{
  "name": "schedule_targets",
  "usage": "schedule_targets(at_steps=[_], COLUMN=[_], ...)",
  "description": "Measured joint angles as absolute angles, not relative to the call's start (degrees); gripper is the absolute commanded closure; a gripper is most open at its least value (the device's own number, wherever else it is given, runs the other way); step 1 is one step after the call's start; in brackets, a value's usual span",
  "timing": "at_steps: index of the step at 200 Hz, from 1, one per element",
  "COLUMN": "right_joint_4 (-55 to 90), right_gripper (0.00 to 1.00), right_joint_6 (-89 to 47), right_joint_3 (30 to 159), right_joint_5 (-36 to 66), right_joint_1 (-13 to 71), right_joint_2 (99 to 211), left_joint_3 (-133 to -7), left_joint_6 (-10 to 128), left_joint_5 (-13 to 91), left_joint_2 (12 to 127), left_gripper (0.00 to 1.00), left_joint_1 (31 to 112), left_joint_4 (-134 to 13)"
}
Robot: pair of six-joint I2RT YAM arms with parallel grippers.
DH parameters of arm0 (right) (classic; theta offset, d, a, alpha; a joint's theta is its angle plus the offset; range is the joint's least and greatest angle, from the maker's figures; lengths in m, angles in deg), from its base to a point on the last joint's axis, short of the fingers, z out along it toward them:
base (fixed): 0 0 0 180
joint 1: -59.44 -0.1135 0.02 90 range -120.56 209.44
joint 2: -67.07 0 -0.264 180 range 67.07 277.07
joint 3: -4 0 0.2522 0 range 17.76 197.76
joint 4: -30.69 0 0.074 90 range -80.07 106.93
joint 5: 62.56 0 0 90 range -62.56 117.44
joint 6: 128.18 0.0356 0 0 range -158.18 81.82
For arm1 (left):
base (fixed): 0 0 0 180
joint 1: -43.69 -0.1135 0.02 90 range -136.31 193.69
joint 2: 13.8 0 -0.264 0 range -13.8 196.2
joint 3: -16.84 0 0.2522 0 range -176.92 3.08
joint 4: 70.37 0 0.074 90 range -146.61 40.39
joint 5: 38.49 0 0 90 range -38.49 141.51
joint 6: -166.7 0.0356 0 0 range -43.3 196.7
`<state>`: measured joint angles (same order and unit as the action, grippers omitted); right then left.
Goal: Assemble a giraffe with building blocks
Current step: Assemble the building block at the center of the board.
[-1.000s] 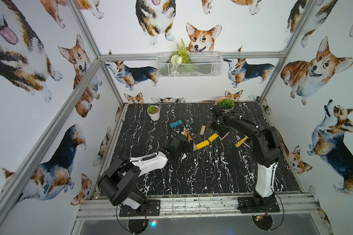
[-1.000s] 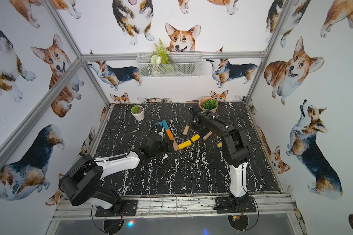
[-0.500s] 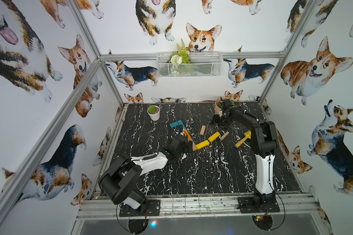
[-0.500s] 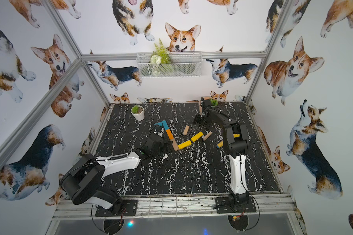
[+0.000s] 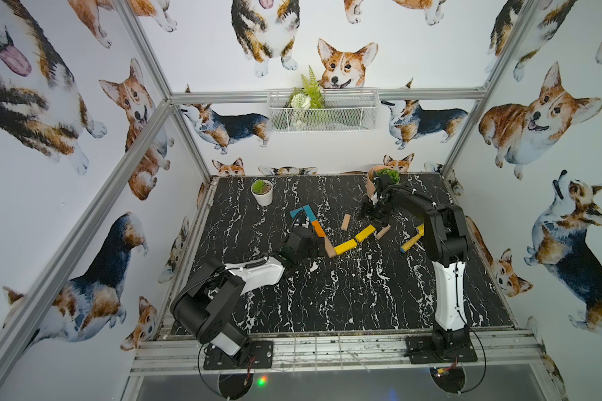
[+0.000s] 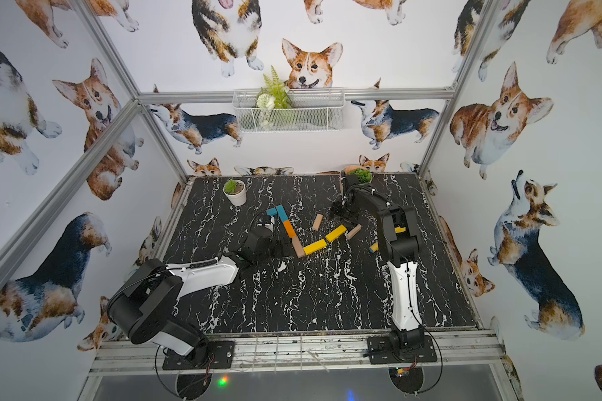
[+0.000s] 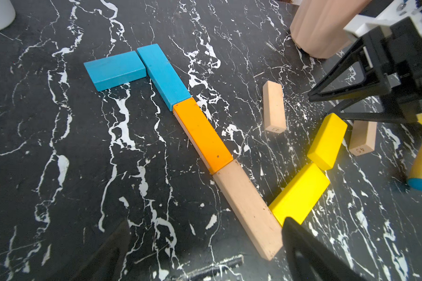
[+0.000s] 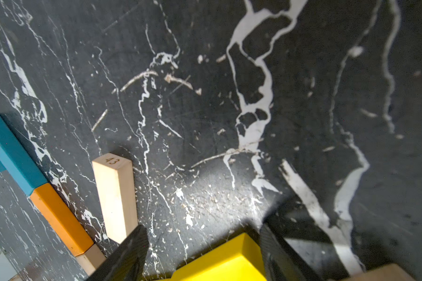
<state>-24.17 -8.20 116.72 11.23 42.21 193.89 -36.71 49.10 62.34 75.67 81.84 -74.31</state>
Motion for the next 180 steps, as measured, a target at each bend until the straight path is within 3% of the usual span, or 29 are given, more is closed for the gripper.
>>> schedule_targets(at_steps=[180], right_joint_4=[-14.9], right_gripper=[0.26], right_joint_6=[-4.8], right_joint_3=[106.9], right_joint_5=[9.4], right_joint_1=[41.6], right_joint_2=[188.6], left_joint_3=[-36.7], left_joint_6=[49.1], left_joint_5=[62.2], left_joint_2=[75.5], left_gripper=[0.0], left_joint_1=[81.8], left_joint_4=[-74.3])
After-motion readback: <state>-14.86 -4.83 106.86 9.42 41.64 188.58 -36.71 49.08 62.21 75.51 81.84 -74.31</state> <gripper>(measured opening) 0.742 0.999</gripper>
